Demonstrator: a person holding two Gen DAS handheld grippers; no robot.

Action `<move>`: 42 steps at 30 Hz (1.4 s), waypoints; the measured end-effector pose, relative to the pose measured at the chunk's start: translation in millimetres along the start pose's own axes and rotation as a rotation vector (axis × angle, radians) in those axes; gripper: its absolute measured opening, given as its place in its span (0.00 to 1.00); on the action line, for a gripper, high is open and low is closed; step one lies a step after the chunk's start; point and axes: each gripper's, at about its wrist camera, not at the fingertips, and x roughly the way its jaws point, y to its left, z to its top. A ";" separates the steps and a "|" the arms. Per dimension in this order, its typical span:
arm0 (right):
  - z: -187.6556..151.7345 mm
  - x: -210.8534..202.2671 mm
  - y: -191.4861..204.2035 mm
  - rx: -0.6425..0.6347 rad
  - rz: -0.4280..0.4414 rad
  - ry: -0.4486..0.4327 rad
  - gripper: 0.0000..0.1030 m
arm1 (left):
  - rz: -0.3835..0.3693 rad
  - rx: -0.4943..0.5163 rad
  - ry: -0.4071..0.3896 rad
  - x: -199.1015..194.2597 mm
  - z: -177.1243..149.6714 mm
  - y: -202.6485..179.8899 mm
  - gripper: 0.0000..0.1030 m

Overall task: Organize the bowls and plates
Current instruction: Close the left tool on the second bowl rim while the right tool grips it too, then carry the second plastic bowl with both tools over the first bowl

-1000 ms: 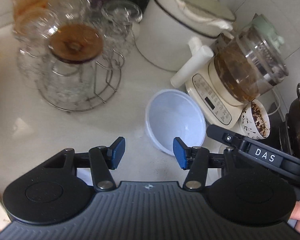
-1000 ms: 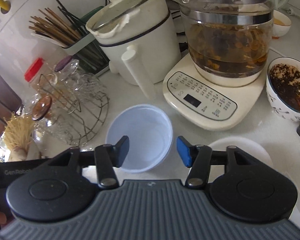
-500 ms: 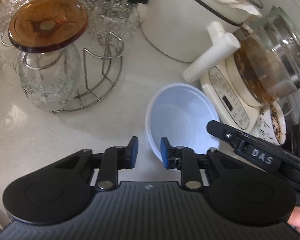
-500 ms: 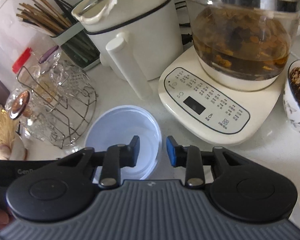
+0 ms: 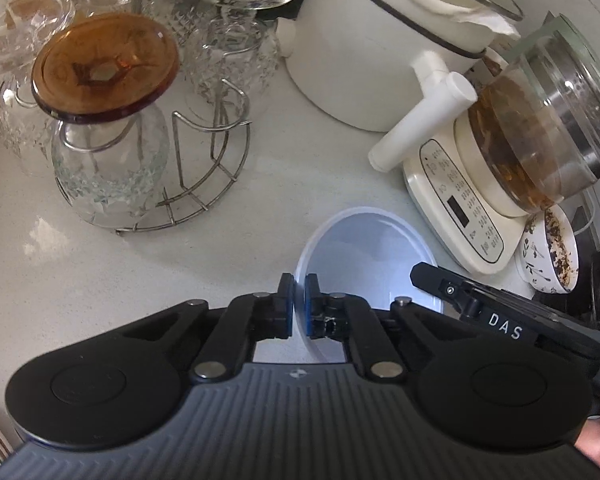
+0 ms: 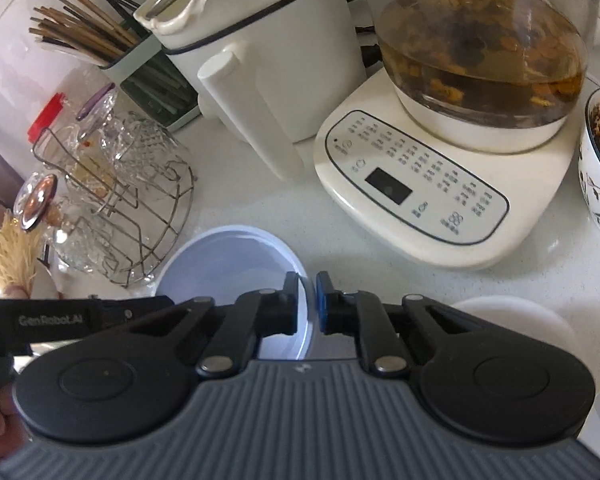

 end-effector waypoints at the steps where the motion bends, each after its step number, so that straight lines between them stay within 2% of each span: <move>1: -1.1 -0.7 0.0 -0.003 -0.001 0.000 0.11 | 0.002 0.004 -0.002 -0.9 -1.0 -0.9 0.06; 14: -7.0 -29.2 5.9 -0.003 0.022 -0.034 0.11 | -0.019 -0.001 -0.031 -27.8 -14.1 -0.8 0.06; 19: -11.4 -45.9 11.9 -0.004 0.025 -0.057 0.11 | -0.003 0.045 -0.058 -45.6 -15.6 -8.7 0.06; 29: -22.3 -74.6 21.0 0.002 0.058 -0.081 0.11 | -0.037 -0.008 -0.078 -73.7 -28.5 1.3 0.06; 42: -35.7 -97.7 45.6 -0.052 0.078 -0.126 0.11 | -0.054 -0.016 -0.132 -105.8 -49.6 21.3 0.06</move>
